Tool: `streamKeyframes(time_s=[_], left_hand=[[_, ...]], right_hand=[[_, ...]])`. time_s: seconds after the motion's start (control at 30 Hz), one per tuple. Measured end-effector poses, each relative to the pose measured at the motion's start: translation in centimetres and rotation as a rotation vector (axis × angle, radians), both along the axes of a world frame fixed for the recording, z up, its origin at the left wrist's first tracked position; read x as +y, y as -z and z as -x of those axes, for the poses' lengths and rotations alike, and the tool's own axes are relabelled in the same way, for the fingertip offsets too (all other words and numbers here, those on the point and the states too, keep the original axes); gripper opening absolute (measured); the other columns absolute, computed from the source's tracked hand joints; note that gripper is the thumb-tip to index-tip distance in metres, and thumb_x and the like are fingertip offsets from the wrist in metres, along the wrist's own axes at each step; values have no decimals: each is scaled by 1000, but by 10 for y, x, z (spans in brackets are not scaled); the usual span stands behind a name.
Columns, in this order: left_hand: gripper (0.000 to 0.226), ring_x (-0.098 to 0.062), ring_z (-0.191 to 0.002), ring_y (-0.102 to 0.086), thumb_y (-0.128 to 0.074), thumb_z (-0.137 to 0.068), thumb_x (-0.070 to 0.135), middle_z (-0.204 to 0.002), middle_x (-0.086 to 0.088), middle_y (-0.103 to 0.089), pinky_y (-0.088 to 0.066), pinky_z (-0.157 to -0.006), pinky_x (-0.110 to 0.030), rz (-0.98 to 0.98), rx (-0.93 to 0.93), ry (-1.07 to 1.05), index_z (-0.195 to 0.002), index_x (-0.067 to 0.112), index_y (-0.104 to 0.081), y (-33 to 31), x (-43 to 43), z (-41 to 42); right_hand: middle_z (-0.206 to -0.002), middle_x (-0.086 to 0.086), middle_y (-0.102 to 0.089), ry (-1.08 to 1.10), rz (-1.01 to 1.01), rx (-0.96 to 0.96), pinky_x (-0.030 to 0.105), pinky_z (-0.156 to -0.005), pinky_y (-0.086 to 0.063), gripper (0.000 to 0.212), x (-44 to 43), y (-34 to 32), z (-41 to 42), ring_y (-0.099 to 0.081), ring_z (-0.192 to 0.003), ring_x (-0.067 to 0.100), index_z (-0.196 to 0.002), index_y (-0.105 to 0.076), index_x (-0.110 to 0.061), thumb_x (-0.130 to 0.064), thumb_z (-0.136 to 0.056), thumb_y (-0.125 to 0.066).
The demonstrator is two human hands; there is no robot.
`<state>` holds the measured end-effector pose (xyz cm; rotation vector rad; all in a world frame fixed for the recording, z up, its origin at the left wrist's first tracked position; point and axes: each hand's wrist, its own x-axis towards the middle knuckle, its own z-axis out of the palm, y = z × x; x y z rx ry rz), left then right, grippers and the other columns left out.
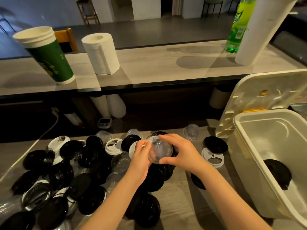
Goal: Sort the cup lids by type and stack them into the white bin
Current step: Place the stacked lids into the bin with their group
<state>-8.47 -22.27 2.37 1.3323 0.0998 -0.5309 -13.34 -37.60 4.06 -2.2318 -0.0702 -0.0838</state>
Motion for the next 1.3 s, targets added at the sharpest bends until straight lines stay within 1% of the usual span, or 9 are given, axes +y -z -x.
streamKeyframes(time_s=[0.1, 0.17, 0.43, 0.6, 0.8, 0.9, 1.03, 1.17, 1.3], left_hand=[[9, -14, -83, -56, -44, -98, 16, -88, -4, -55, -48, -81, -30, -10, 16, -123, -94, 14, -53, 0, 1, -11], [7, -19, -91, -53, -46, -97, 15, -93, -6, -55, -43, -90, -38, -40, 18, -185, -96, 16, -53, 3, 2, -22], [3, -19, -84, -57, -52, -95, 14, -91, -7, -58, -47, -80, -37, -133, -23, -269, -93, 14, -55, 1, 1, -51], [4, -21, -96, -56, -54, -94, 17, -106, -9, -57, -46, -87, -37, -150, -14, -298, -98, 17, -55, 3, 0, -57], [15, -15, -83, -58, -51, -95, 14, -88, -2, -60, -46, -80, -32, -117, -22, -267, -108, 8, -53, 0, -8, -49], [16, -15, -82, -60, -51, -95, 12, -87, -4, -60, -47, -86, -36, -99, -29, -261, -109, 5, -52, -3, -11, -43], [12, -24, -95, -62, -53, -94, 17, -101, -12, -63, -48, -91, -40, -61, -13, -205, -105, 13, -55, -3, -10, -32], [9, -20, -90, -60, -46, -97, 18, -100, -11, -60, -49, -78, -32, 27, 7, -178, -98, 13, -53, -10, -9, -18], [40, -29, -105, -61, -44, -95, 39, -112, -17, -62, -49, -90, -42, 9, -14, -68, -114, 4, -54, -11, 2, -12]], right_hand=[[-123, -12, -58, 142, -152, 23, 19, -99, -43, 53, -27, 9, -6, -52, -116, 1, -131, -54, -22, -29, -81, -72], [-125, -4, -59, 307, -45, 30, 24, -99, -41, 44, -50, 25, -16, -54, -119, 11, -130, -55, -17, -25, -88, -65], [-160, 5, 0, 379, 495, 501, 40, -117, -14, 71, -100, 83, -69, -2, -146, 28, -151, -7, -28, -34, -95, -51], [-151, 11, -20, 371, 561, 425, 41, -106, -37, 67, -98, 97, -71, -27, -136, 33, -146, -26, -23, -12, -88, -59], [-131, 9, -46, 514, 354, -8, 37, -86, -48, 58, -81, 72, -56, -49, -115, 28, -135, -45, -16, -31, -82, -67], [-121, -2, -47, 520, 85, -199, 18, -82, -43, 59, -57, 48, -40, -47, -104, 5, -131, -48, -17, -38, -80, -68], [-117, -9, -48, 351, -243, -256, 8, -83, -42, 58, -22, 29, -21, -49, -106, -3, -129, -49, -24, -42, -77, -68], [-116, -17, -47, 206, -197, -186, 14, -84, -46, 61, 10, 29, -10, -51, -106, -3, -127, -51, -30, -51, -71, -65], [-115, -26, -45, 202, -170, -192, 9, -87, -43, 69, 20, 31, -3, -49, -107, -6, -130, -50, -31, -56, -68, -66]])
